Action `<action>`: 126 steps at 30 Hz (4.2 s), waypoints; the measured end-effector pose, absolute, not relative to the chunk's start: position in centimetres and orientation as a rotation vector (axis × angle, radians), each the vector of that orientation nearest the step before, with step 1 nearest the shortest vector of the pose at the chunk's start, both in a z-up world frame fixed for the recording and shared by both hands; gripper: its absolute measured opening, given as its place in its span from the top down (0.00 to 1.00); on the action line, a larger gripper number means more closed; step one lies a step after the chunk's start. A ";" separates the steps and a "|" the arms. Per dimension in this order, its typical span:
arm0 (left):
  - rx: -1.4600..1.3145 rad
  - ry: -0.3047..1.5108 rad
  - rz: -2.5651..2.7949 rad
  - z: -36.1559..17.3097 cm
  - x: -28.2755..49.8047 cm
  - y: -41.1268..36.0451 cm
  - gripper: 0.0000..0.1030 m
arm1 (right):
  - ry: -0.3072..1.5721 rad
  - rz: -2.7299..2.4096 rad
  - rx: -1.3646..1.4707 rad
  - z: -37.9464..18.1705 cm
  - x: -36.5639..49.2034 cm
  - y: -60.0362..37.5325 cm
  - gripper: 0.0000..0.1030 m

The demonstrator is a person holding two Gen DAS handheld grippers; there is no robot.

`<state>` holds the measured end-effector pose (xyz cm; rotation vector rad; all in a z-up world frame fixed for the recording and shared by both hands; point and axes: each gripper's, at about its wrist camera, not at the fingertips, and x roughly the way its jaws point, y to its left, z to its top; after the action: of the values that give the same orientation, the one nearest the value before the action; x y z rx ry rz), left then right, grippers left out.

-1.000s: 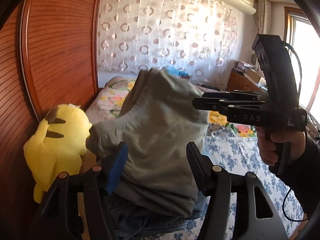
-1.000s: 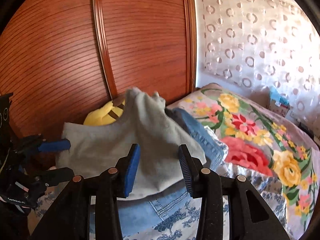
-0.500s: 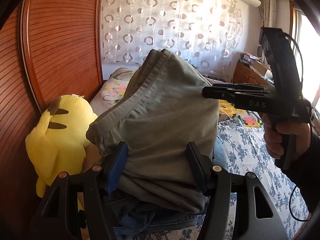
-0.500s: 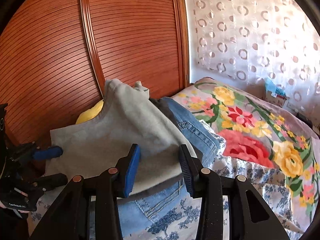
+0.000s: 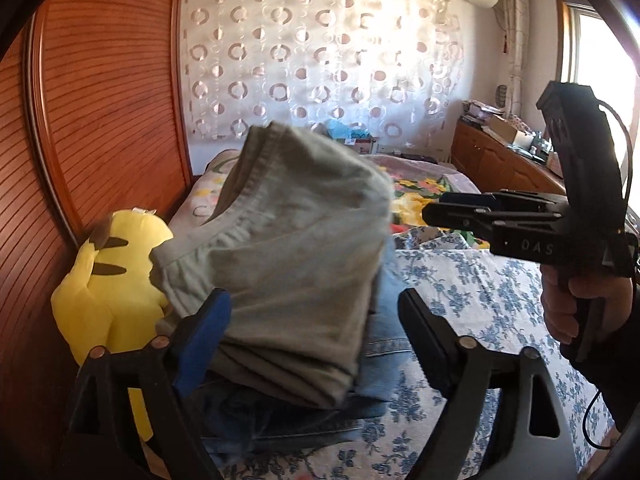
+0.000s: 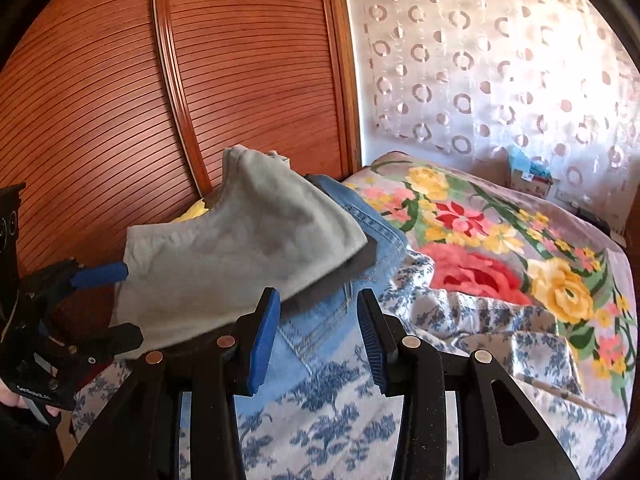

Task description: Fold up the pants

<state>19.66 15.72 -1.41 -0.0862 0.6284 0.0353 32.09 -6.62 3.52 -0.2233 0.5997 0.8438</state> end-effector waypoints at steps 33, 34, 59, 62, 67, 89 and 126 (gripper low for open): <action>-0.021 0.543 -0.144 0.4 9.1 1.9 0.00 | 0.480 0.437 -0.067 4.0 7.5 -19.3 0.37; -0.017 0.542 -0.148 0.3 8.9 1.6 0.00 | 0.476 0.425 -0.061 4.1 6.9 -19.4 0.37; -0.003 0.470 -0.126 2.6 2.3 -1.6 0.00 | 0.378 0.326 -0.017 3.3 -3.6 -20.3 0.37; -0.001 0.469 -0.124 2.6 2.1 -1.5 0.00 | 0.380 0.312 -0.017 3.1 -3.9 -20.4 0.37; -0.007 0.475 -0.126 2.5 1.9 -1.3 0.00 | 0.377 0.313 -0.014 3.0 -3.7 -20.4 0.37; -0.001 0.480 -0.113 1.9 1.4 -1.2 0.00 | 0.369 0.311 -0.030 2.7 -3.5 -20.7 0.37; -0.009 0.472 -0.085 2.2 0.9 -1.2 0.00 | 0.369 0.321 -0.024 2.5 -3.6 -20.4 0.37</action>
<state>0.92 -1.17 2.23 -0.0092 0.4721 -0.0851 -3.58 -20.43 2.46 -0.0243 0.3691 0.3209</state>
